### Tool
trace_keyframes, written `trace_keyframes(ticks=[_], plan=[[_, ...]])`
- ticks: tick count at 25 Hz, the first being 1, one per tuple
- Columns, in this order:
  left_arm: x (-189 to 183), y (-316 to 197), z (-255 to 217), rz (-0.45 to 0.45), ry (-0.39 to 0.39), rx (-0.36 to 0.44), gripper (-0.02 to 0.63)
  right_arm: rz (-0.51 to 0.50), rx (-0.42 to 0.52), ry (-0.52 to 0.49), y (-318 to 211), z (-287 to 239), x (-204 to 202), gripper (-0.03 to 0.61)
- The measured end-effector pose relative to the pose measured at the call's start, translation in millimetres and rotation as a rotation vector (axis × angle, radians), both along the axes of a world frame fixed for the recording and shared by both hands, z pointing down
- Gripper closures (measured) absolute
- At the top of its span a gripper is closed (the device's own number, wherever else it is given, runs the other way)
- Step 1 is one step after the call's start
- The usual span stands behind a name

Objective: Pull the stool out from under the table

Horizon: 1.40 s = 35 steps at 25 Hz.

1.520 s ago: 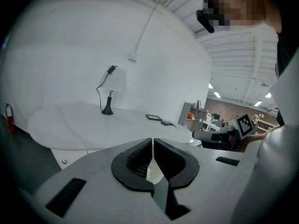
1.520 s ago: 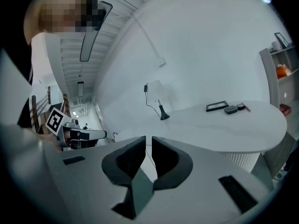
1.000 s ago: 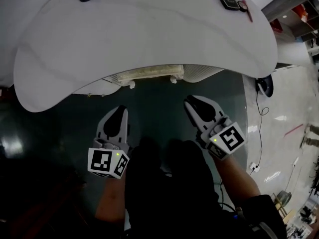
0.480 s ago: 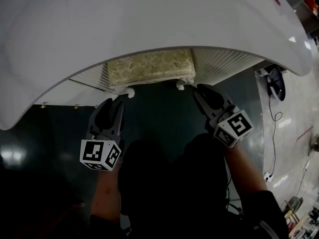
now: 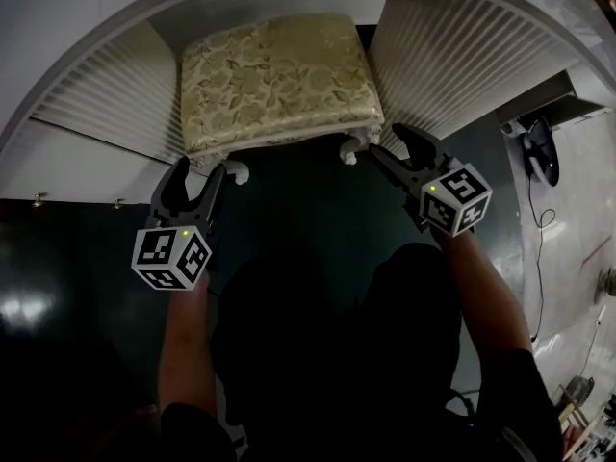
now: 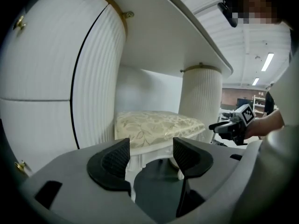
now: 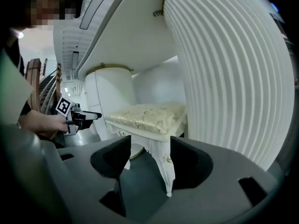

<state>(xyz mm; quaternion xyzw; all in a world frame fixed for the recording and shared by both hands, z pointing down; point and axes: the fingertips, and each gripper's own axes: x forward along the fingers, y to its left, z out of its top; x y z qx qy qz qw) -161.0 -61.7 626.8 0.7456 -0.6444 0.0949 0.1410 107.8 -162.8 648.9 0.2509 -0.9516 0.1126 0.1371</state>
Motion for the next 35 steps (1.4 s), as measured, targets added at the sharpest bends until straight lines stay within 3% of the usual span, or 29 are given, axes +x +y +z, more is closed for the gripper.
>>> trace_keyframes(ticks=[3, 13, 25, 35], plan=[[-7, 2, 22, -0.002, 0.0, -0.041, 0.314, -0.007, -0.01, 0.033, -6, 19, -3, 0.339], [-29, -16, 72, -0.014, -0.03, -0.11, 0.285, 0.009, -0.012, 0.079, -37, 58, -21, 0.33], [-39, -44, 88, 0.017, -0.044, -0.116, 0.285, 0.044, -0.022, 0.072, -43, 74, -27, 0.331], [-39, -37, 83, 0.033, -0.037, -0.137, 0.318, 0.028, -0.037, 0.096, -42, 70, -25, 0.331]])
